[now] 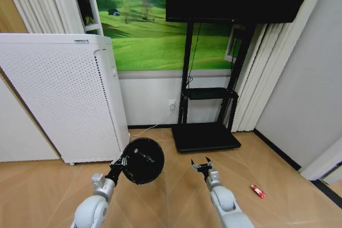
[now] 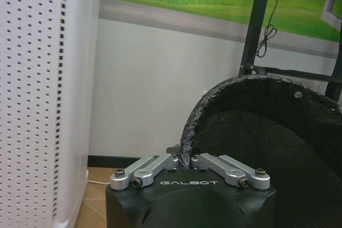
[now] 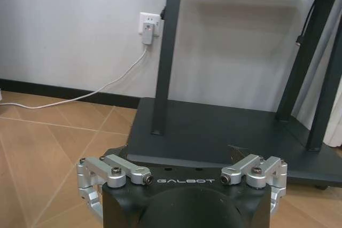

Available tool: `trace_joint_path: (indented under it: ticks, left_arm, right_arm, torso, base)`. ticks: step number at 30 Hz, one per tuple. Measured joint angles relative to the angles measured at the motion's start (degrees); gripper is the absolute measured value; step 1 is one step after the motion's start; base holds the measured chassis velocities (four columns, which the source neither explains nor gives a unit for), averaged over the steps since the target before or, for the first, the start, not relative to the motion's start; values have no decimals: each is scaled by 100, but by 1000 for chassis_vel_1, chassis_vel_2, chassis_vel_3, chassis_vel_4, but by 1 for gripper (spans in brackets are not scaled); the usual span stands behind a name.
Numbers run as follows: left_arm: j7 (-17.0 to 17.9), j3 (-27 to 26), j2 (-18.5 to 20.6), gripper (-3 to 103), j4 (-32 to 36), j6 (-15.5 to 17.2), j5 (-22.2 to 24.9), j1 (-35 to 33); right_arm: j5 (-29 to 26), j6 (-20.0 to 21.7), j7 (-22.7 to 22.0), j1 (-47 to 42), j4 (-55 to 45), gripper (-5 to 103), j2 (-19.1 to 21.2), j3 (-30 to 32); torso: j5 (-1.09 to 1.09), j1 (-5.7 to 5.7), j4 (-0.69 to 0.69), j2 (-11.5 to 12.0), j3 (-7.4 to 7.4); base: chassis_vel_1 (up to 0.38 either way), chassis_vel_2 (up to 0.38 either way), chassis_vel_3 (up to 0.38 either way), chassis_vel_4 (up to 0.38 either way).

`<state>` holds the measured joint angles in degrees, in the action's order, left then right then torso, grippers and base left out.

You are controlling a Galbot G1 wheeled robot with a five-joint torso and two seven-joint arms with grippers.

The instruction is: Pick up the trash bin and place the garbage on the floor into it.

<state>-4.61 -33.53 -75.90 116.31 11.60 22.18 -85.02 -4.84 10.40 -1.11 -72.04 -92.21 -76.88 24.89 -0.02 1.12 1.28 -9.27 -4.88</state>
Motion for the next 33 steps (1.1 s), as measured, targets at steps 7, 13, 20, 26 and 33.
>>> trace_joint_path:
  ticks: [7,13,20,26,33]
  left_arm:
    - [1,-18,-6,3,5,-5,-1,-6]
    - [24,59,-20,3,-23,-8,18,82]
    - [-79,57,205,3,-44,-36,188,380]
    - [-259,89,296,3,-113,-201,156,570]
    - [-449,145,327,3,-164,-302,115,686]
  right_arm:
    - [-113,12,-14,11,-24,100,-13,-40]
    - [-563,108,6,-22,-8,100,-34,-102]
    - [-675,234,203,151,759,100,-60,-161]
    - [-629,446,936,356,1409,100,-148,-215]
    - [-469,674,1651,517,1733,100,-94,-344]
  torso:
    - [6,1,1,1,-1]
    - [4,1,2,0,0]
    - [-1,1,1,0,-1]
    - [1,1,-5,1,-1]
    - [0,1,2,0,-1]
  base:
    - [-245,-246,239,249]
    - [-277,-282,309,287]
    - [-100,-119,122,112]
    - [87,71,-53,-63]
    - [20,13,-11,-13]
